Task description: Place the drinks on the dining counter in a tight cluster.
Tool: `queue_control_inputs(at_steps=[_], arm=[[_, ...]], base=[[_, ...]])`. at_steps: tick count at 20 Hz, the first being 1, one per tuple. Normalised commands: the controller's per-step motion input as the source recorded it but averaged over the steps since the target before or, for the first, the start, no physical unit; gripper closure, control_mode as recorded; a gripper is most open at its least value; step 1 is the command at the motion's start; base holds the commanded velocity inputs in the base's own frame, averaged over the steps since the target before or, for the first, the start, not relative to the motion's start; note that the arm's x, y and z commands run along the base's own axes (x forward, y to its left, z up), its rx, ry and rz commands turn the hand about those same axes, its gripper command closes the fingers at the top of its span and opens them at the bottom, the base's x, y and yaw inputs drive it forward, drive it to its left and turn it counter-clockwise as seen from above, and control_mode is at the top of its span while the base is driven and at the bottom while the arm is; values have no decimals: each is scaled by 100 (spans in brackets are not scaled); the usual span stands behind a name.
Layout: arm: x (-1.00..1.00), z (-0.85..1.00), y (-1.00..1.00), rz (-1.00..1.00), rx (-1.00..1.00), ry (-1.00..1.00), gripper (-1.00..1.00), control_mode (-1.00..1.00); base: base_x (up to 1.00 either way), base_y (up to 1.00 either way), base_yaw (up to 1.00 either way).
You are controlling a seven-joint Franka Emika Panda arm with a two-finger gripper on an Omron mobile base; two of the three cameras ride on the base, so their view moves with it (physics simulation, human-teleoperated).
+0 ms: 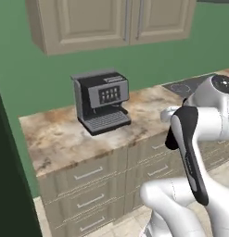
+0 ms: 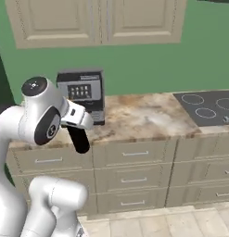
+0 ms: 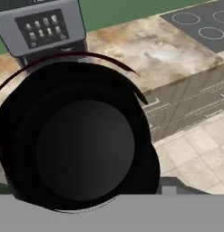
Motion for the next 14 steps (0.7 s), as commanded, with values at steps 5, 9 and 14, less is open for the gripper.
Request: queue_control_inputs(at_steps=[5,9,14], arm=[[0,0,0,0,0,0,100,100],[0,0,0,0,0,0,100,100],[0,0,0,0,0,0,100,100]], base=[[5,-11,-86],[8,-3,-86],[64,0,-68]])
